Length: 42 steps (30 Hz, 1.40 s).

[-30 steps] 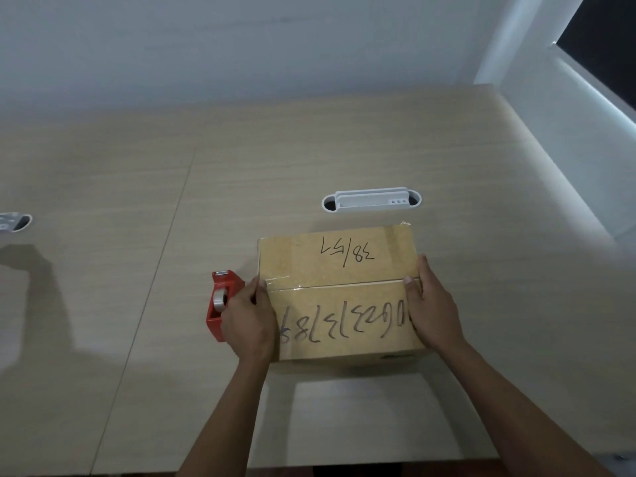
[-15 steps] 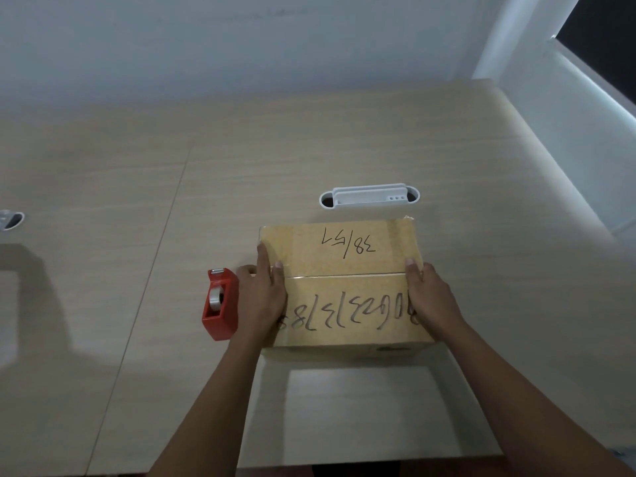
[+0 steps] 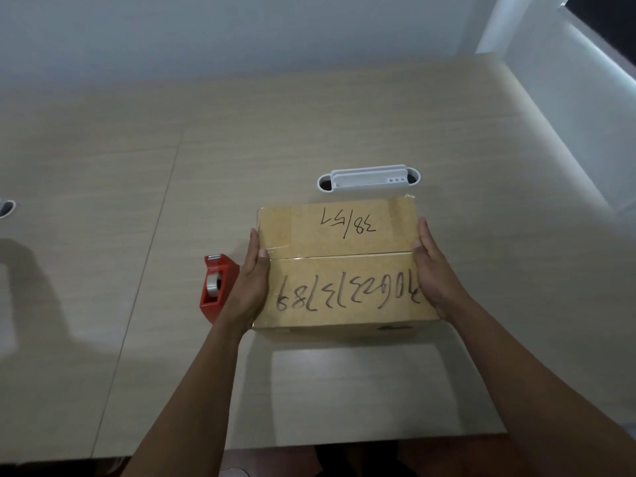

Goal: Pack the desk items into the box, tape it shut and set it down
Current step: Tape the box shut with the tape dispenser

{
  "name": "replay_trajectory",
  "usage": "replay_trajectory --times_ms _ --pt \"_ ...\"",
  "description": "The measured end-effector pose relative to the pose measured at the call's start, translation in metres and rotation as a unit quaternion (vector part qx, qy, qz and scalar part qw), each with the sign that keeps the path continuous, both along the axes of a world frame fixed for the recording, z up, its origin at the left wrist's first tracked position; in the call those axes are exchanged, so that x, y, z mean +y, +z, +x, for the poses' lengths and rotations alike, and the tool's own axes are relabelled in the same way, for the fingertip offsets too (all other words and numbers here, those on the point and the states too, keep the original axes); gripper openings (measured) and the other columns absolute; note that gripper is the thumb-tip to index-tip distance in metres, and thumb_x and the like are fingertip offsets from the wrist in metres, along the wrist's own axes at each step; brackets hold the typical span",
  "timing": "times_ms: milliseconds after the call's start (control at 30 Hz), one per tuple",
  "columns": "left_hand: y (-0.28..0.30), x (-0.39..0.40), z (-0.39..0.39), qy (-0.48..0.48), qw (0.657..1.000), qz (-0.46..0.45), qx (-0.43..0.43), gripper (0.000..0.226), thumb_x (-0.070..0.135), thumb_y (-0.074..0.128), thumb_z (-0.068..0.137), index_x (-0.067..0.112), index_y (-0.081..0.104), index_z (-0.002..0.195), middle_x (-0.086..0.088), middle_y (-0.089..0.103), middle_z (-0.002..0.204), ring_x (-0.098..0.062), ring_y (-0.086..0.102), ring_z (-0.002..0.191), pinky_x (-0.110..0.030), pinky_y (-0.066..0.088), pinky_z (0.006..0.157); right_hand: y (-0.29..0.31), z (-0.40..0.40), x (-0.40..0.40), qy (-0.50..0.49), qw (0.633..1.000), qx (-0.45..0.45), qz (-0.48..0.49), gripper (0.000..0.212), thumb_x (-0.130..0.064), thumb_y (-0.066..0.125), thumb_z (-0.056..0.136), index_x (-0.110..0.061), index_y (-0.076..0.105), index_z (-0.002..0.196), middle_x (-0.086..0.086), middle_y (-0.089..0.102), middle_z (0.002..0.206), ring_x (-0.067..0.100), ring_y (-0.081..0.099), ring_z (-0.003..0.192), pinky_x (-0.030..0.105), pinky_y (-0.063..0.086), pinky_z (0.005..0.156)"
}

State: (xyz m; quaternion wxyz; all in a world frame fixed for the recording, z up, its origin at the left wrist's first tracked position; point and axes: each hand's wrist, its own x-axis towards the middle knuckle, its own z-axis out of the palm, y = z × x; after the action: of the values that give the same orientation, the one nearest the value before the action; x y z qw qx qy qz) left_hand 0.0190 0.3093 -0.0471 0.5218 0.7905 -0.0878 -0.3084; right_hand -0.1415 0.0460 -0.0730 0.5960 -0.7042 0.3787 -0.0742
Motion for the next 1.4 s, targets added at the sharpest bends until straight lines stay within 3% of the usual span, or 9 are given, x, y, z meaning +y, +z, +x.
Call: replay_trajectory --times_ms 67,267,467,600,800,967,1033,1133,1400 --pt "-0.003 0.002 0.002 0.021 0.999 -0.02 0.022 0.053 0.05 0.026 0.105 0.052 0.005 0.153 0.003 0.03 0.157 0.001 0.052 0.098 -0.027 0.048 0.08 0.0 -0.003 -0.003 -0.008 0.998 -0.019 0.051 0.05 -0.042 0.027 0.107 -0.051 0.011 0.153 -0.01 0.024 0.162 0.011 0.036 0.138 0.033 0.036 0.108" --pt "-0.014 0.006 0.01 0.064 0.993 -0.06 0.082 0.046 0.054 0.031 0.103 0.062 0.018 0.146 0.005 0.048 0.14 -0.024 0.066 0.109 -0.051 0.057 0.09 -0.001 -0.003 -0.006 -0.006 0.994 -0.025 0.109 0.046 -0.045 0.029 0.106 -0.062 0.014 0.146 -0.008 0.033 0.158 0.022 0.057 0.123 0.052 0.05 0.1" --pt "-0.008 0.006 0.007 0.031 0.995 -0.073 0.06 0.055 0.054 0.025 0.104 0.048 0.006 0.155 0.008 0.028 0.156 -0.004 0.057 0.105 -0.03 0.053 0.08 0.014 -0.005 -0.004 0.0 0.985 -0.053 0.165 0.055 -0.03 0.03 0.107 -0.049 0.009 0.154 -0.012 0.052 0.134 0.024 0.071 0.099 0.044 0.06 0.075" --pt "-0.007 0.005 0.002 0.012 0.998 -0.061 0.03 0.055 0.049 0.024 0.105 0.048 0.0 0.155 0.015 0.028 0.14 0.005 0.053 0.097 -0.022 0.051 0.074 0.006 -0.008 -0.003 0.003 0.992 -0.053 0.113 0.051 -0.041 0.03 0.107 -0.052 0.01 0.153 -0.017 0.031 0.145 0.021 0.054 0.126 0.046 0.053 0.095" --pt "-0.009 0.002 0.002 0.036 0.998 -0.051 0.015 0.049 0.046 0.021 0.107 0.048 0.012 0.154 0.015 0.036 0.14 0.006 0.049 0.103 -0.025 0.045 0.079 -0.004 -0.006 -0.005 -0.016 0.997 -0.045 0.06 0.047 -0.037 0.029 0.108 -0.054 0.021 0.15 -0.021 0.032 0.149 0.013 0.042 0.136 0.044 0.037 0.113" --pt "-0.012 0.0 0.003 0.048 0.998 -0.037 0.02 0.048 0.044 0.021 0.107 0.048 0.012 0.155 0.012 0.034 0.141 0.0 0.05 0.102 -0.025 0.045 0.079 -0.001 -0.005 -0.004 -0.018 0.998 -0.031 0.044 0.048 -0.031 0.028 0.108 -0.051 0.023 0.151 -0.024 0.032 0.143 0.006 0.039 0.131 0.028 0.037 0.103" --pt "-0.013 0.003 0.004 0.047 0.998 -0.043 0.025 0.049 0.046 0.022 0.106 0.049 0.012 0.154 0.011 0.034 0.152 -0.007 0.054 0.113 -0.032 0.049 0.091 0.0 -0.006 -0.003 -0.018 0.998 -0.032 0.048 0.048 -0.031 0.028 0.109 -0.051 0.023 0.152 -0.026 0.032 0.142 0.004 0.04 0.129 0.021 0.038 0.095" --pt "-0.014 0.006 0.007 0.038 0.997 -0.061 0.04 0.047 0.05 0.025 0.105 0.055 0.017 0.151 0.004 0.042 0.151 -0.02 0.059 0.12 -0.05 0.052 0.098 0.001 -0.007 -0.003 -0.011 0.998 -0.033 0.053 0.046 -0.037 0.027 0.108 -0.055 0.019 0.15 -0.026 0.032 0.144 0.007 0.043 0.129 0.03 0.04 0.1" --pt "-0.012 0.004 0.005 0.041 0.997 -0.056 0.034 0.048 0.05 0.023 0.105 0.051 0.015 0.153 0.005 0.043 0.147 -0.018 0.06 0.116 -0.046 0.053 0.096 -0.001 -0.008 -0.003 -0.004 0.999 -0.025 0.039 0.045 -0.049 0.024 0.106 -0.062 0.012 0.147 -0.012 0.028 0.159 0.017 0.039 0.139 0.042 0.038 0.11"
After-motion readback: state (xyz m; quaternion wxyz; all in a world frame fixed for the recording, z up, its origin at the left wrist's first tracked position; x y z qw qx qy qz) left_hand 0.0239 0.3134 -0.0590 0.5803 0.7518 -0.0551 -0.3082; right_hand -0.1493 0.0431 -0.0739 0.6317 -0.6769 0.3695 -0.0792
